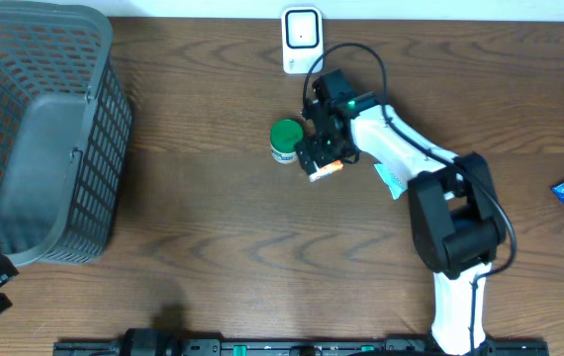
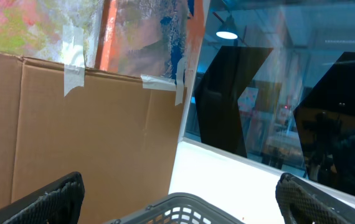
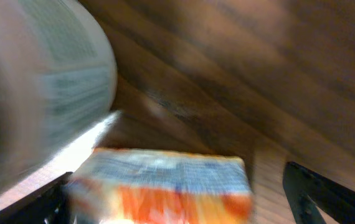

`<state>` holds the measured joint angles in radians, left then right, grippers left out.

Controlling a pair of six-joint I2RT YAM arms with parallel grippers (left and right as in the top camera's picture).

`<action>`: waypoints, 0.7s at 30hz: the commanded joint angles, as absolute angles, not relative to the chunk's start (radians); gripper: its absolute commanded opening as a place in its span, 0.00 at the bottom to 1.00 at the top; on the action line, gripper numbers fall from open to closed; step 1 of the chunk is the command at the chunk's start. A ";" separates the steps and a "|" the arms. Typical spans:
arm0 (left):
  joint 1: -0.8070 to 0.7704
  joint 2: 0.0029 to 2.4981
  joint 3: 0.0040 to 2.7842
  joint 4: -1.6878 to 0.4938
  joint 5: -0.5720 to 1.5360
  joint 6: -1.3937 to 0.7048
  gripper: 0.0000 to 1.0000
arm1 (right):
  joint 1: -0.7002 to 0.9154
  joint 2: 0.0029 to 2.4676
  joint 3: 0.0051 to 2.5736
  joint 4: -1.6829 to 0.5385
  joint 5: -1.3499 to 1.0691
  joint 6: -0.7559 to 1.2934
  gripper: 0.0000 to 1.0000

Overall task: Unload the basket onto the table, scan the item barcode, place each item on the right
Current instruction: 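Hold the orange packet up against the white scanner with right gripper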

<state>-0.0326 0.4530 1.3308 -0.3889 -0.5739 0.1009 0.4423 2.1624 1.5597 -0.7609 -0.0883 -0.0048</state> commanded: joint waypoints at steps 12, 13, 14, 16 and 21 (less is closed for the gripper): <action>-0.027 0.442 1.328 -0.388 -0.565 0.091 0.98 | 0.469 2.208 1.606 -0.855 -0.080 0.167 0.59; -0.027 0.442 1.328 -0.388 -0.565 0.091 0.98 | 0.466 2.208 1.615 -0.876 -0.080 0.181 0.58; -0.027 0.442 1.328 -0.388 -0.565 0.091 0.98 | 0.464 2.207 1.625 -0.898 -0.080 0.195 0.58; -0.027 0.442 1.328 -0.388 -0.565 0.091 0.98 | 0.459 2.205 1.645 -0.936 -0.080 0.213 0.53; -0.027 0.442 1.328 -0.398 -0.564 0.091 0.98 | 0.446 2.203 1.748 -1.102 -0.088 0.261 0.51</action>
<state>-0.0326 0.4530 1.3308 -0.3946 -0.5739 0.1009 0.4572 2.1887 1.6806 -1.0580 -0.0818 0.2035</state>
